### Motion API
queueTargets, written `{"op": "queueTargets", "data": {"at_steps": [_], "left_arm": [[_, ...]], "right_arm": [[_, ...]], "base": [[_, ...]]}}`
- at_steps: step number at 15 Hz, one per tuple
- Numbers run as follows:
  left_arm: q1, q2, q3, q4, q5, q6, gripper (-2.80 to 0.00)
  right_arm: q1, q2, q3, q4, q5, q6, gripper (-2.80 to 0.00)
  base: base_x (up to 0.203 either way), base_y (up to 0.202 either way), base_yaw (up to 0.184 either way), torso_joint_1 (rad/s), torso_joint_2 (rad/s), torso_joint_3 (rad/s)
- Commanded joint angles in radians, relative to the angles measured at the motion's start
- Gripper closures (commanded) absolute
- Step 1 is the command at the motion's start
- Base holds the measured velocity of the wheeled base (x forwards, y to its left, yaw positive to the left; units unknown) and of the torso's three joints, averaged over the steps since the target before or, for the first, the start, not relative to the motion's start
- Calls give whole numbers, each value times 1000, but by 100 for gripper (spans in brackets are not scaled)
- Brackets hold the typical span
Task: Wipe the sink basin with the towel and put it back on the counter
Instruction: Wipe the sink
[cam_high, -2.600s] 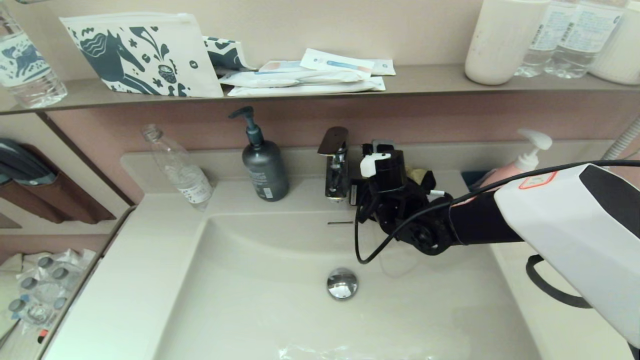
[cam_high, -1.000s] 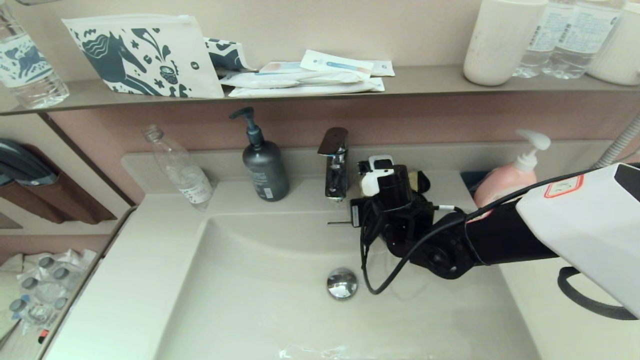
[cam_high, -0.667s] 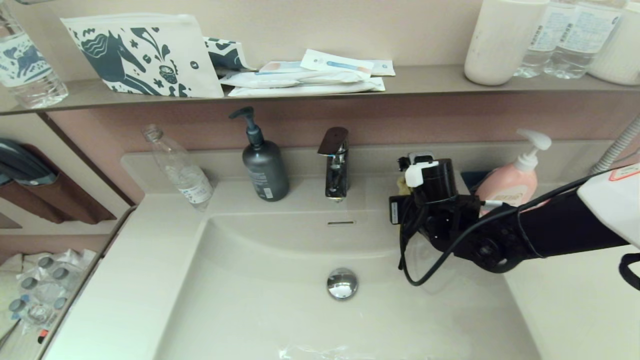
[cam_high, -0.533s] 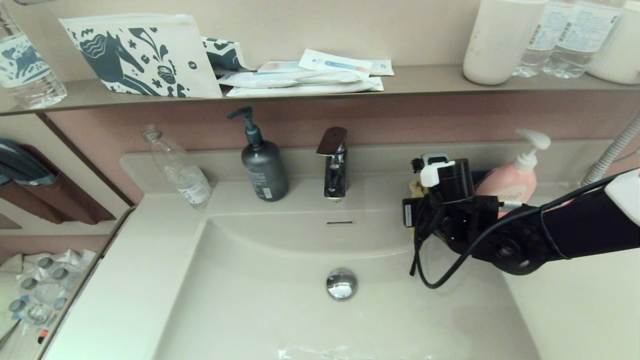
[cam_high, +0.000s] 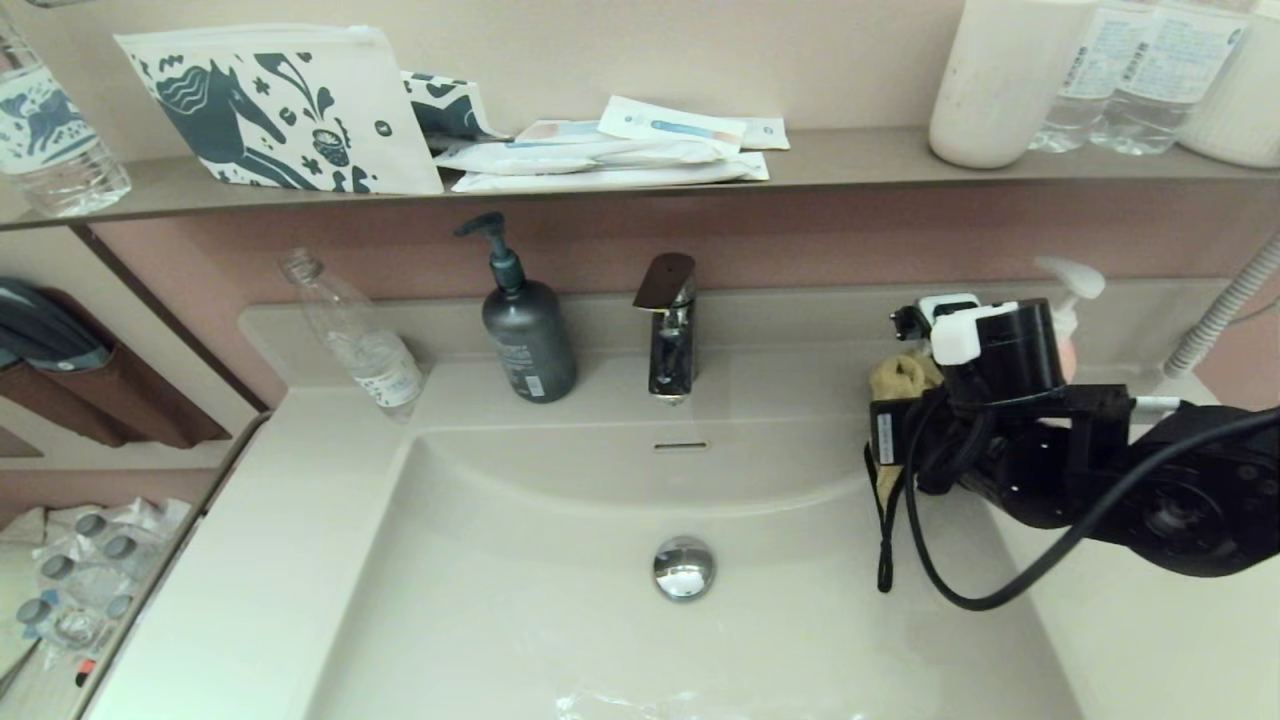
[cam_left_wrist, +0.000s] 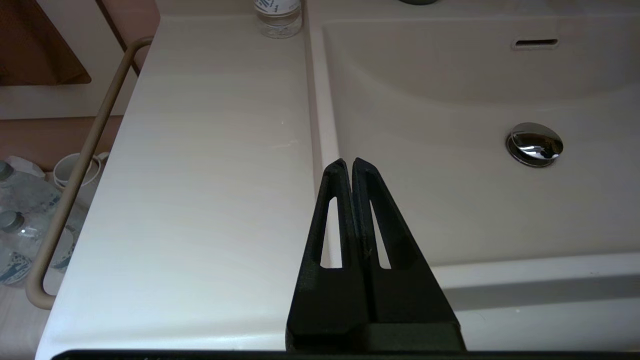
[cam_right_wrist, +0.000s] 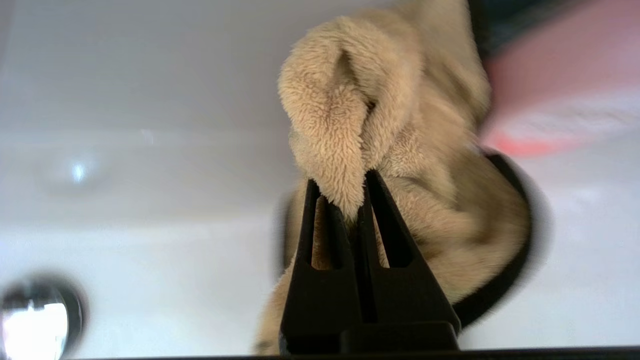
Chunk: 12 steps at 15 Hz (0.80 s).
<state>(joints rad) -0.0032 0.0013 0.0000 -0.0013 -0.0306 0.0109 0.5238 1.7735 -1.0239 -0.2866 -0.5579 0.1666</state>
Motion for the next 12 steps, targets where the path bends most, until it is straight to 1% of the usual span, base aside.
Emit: {"op": "queueTargets", "data": {"at_steps": [1,2,4,5,7,9,11,12], "left_arm": [[0,0,0,0,0,0,0],[0,0,0,0,0,0,0],[0,0,0,0,0,0,0],[0,0,0,0,0,0,0],[0,0,0,0,0,0,0],[0,0,0,0,0,0,0],[0,0,0,0,0,0,0],[0,0,0,0,0,0,0]], "right_arm": [[0,-145,40,68,-2,5,0],[-10,-199,53,140,-1,9,0],[-51,-295,59,346,-2,12,0],[-91,-337,58,422,-4,12,0],[-204,-390,56,535,-4,-2,0],[-342,-410,56,589,7,-41,0],[-461,-418,54,601,59,-89,0],[-504,-417,53,585,87,-106,0]], "base": [[0,0,0,0,0,0],[0,0,0,0,0,0],[0,0,0,0,0,0],[0,0,0,0,0,0],[0,0,0,0,0,0],[0,0,0,0,0,0],[0,0,0,0,0,0],[0,0,0,0,0,0]]}}
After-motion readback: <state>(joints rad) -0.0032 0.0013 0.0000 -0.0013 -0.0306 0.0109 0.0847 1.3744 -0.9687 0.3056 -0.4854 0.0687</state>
